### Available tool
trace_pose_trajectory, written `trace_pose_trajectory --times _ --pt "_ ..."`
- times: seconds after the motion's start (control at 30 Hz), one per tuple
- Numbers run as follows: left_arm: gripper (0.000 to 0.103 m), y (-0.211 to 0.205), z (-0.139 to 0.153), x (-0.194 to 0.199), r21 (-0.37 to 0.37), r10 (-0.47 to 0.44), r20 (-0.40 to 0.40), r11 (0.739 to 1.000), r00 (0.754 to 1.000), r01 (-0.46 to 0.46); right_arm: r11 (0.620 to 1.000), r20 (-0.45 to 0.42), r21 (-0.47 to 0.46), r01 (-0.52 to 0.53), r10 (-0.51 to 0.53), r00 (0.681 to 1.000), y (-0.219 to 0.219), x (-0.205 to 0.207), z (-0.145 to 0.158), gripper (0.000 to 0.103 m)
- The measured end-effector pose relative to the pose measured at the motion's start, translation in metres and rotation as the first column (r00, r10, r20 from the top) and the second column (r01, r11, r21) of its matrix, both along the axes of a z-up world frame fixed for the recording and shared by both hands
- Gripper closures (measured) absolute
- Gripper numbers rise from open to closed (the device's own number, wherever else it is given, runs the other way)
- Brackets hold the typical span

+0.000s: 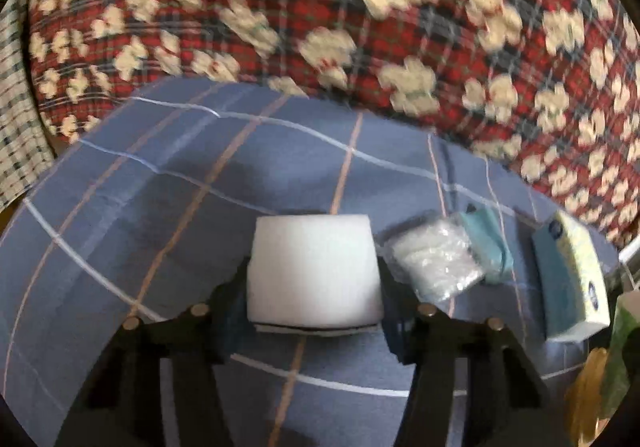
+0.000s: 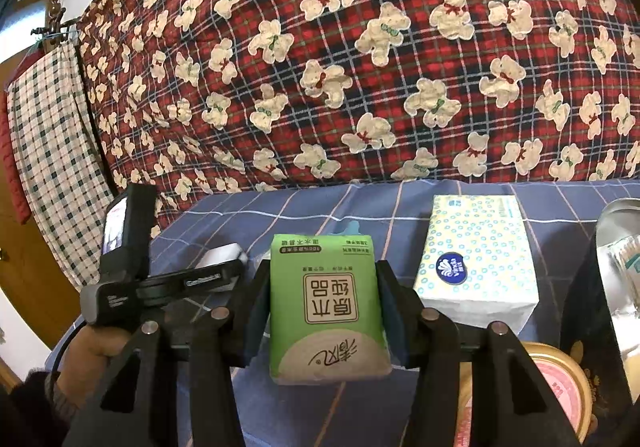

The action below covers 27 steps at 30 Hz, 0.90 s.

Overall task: Organize soft objects
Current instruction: 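Grasp the white sponge block with the left gripper while the right holds the tissue pack, then carry the sponge block and green tissue pack over the metal basin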

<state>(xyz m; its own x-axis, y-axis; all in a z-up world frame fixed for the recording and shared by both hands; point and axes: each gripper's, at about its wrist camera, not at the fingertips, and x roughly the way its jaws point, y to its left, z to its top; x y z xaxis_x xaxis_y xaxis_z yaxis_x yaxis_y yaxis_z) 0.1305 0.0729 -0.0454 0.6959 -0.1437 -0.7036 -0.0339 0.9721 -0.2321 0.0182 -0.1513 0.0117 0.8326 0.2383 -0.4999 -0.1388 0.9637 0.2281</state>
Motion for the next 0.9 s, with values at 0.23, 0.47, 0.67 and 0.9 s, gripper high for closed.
trace_pose_trajectory --times 0.23,0.47,0.67,0.9 --pt "0.047 -0.01 0.028 -0.033 0.099 0.062 0.22 0.991 0.973 -0.086 0.999 0.023 -0.009 0.032 -0.031 0.999 -0.003 -0.002 0.001 0.05" --pt "0.047 -0.03 0.04 -0.053 0.164 -0.004 0.301 0.985 0.954 -0.048 0.997 0.047 -0.057 0.048 -0.045 0.998 0.002 -0.005 0.0 0.05" --pt "0.047 -0.041 0.04 -0.067 0.159 -0.015 0.308 0.987 0.951 -0.035 0.983 0.122 -0.181 0.043 -0.021 0.992 0.024 -0.017 0.005 0.05" --pt "0.047 -0.05 0.039 -0.091 0.071 -0.004 0.305 0.997 0.952 -0.019 0.974 0.182 -0.219 0.054 -0.013 0.983 0.031 -0.029 0.013 0.05"
